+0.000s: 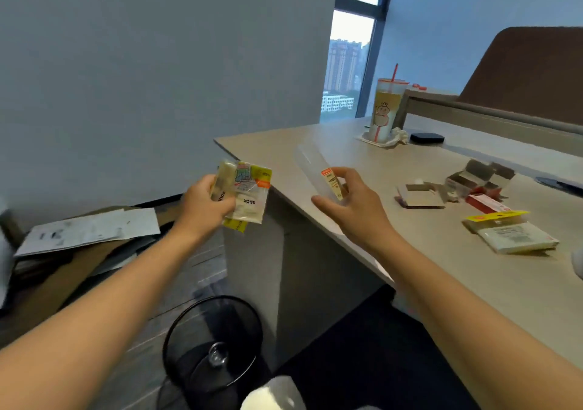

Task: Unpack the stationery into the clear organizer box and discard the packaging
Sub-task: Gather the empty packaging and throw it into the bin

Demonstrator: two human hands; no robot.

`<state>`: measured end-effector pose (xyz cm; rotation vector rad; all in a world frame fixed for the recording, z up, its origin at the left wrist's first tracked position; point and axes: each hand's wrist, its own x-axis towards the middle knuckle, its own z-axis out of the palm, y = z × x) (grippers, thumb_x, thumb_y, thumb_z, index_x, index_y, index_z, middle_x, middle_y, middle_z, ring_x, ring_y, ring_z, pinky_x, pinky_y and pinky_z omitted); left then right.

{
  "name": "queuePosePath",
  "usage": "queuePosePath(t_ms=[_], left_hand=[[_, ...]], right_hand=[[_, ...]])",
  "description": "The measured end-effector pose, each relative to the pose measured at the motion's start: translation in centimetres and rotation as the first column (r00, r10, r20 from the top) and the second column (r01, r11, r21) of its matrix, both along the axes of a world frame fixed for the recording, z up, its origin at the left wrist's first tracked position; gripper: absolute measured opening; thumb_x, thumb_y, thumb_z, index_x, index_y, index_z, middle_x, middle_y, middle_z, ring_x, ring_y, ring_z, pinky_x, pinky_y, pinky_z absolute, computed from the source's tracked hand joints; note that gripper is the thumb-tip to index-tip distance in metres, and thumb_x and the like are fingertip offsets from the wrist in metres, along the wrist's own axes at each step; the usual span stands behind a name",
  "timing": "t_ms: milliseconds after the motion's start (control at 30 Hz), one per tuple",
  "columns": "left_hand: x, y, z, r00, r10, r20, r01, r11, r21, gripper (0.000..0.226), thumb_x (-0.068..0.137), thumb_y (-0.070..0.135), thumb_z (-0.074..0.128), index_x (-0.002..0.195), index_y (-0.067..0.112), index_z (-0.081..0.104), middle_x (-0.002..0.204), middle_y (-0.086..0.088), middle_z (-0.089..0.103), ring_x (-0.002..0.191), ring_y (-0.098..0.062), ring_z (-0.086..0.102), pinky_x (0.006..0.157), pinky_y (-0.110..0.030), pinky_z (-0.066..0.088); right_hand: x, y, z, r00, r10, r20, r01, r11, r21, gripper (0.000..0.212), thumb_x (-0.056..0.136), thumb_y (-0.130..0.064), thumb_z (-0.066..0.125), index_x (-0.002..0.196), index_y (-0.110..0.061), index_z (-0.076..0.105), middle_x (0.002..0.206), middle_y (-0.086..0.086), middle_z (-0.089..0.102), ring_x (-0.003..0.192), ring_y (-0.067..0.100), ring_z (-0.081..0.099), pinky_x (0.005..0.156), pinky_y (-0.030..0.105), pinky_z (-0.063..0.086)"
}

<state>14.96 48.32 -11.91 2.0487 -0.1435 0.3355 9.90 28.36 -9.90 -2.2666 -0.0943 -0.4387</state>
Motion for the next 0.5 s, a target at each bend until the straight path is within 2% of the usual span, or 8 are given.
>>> queuePosePath(t_ms=[167,233,300,400,500], left_hand=[[-0.1,7.8,-4.6,0.976,0.167,-0.141,-0.168,0.986,0.004,0.035,0.081,0.001,0.057,0.116,-0.001,0.051,0.111,-0.018,0.059,0.088,-0.022,0.05,0.072,-0.032,0.04],[0.6,9.8,-7.0,0.956,0.204,-0.211,-0.21,0.978,-0.003,0.036,0.081,0.001,0.057,0.116,0.001,0.051,0.114,-0.019,0.059,0.091,-0.028,0.054,0.074,-0.035,0.043],[1.8,11.1,-9.8,0.931,0.24,-0.275,-0.244,0.97,0.021,0.035,0.08,0.002,0.057,0.115,0.001,0.052,0.117,-0.019,0.059,0.1,-0.033,0.056,0.08,-0.036,0.044],[3.7,11.6,-14.7,0.869,0.278,-0.409,-0.26,0.96,0.101,0.032,0.079,0.003,0.057,0.11,-0.001,0.054,0.115,-0.02,0.06,0.102,-0.035,0.055,0.079,-0.036,0.042],[5.3,11.2,-20.7,0.785,0.284,-0.55,-0.254,0.958,0.132,0.028,0.078,0.001,0.057,0.106,-0.001,0.056,0.111,-0.02,0.062,0.1,-0.034,0.057,0.078,-0.036,0.044]], right_hand=[[1.9,7.7,-4.1,0.982,0.169,-0.087,-0.168,0.986,0.014,0.053,0.082,-0.033,0.06,0.128,-0.021,0.036,0.13,0.003,0.049,0.099,0.009,0.047,0.079,0.025,0.049],[2.6,10.0,-6.4,0.966,0.181,-0.184,-0.188,0.982,-0.021,0.055,0.083,-0.036,0.059,0.13,-0.024,0.034,0.13,0.002,0.05,0.103,0.016,0.052,0.085,0.035,0.051],[3.6,11.4,-8.9,0.942,0.148,-0.303,-0.193,0.974,-0.123,0.056,0.084,-0.041,0.055,0.132,-0.026,0.03,0.13,0.002,0.051,0.107,0.023,0.054,0.087,0.043,0.049],[5.8,12.1,-13.5,0.876,0.108,-0.471,-0.226,0.953,-0.202,0.057,0.086,-0.044,0.05,0.134,-0.027,0.024,0.129,0.003,0.05,0.108,0.027,0.053,0.087,0.041,0.046],[8.1,12.2,-19.1,0.756,0.054,-0.653,-0.175,0.977,-0.122,0.055,0.085,-0.038,0.053,0.13,-0.019,0.028,0.125,0.007,0.051,0.106,0.029,0.052,0.086,0.043,0.047]])
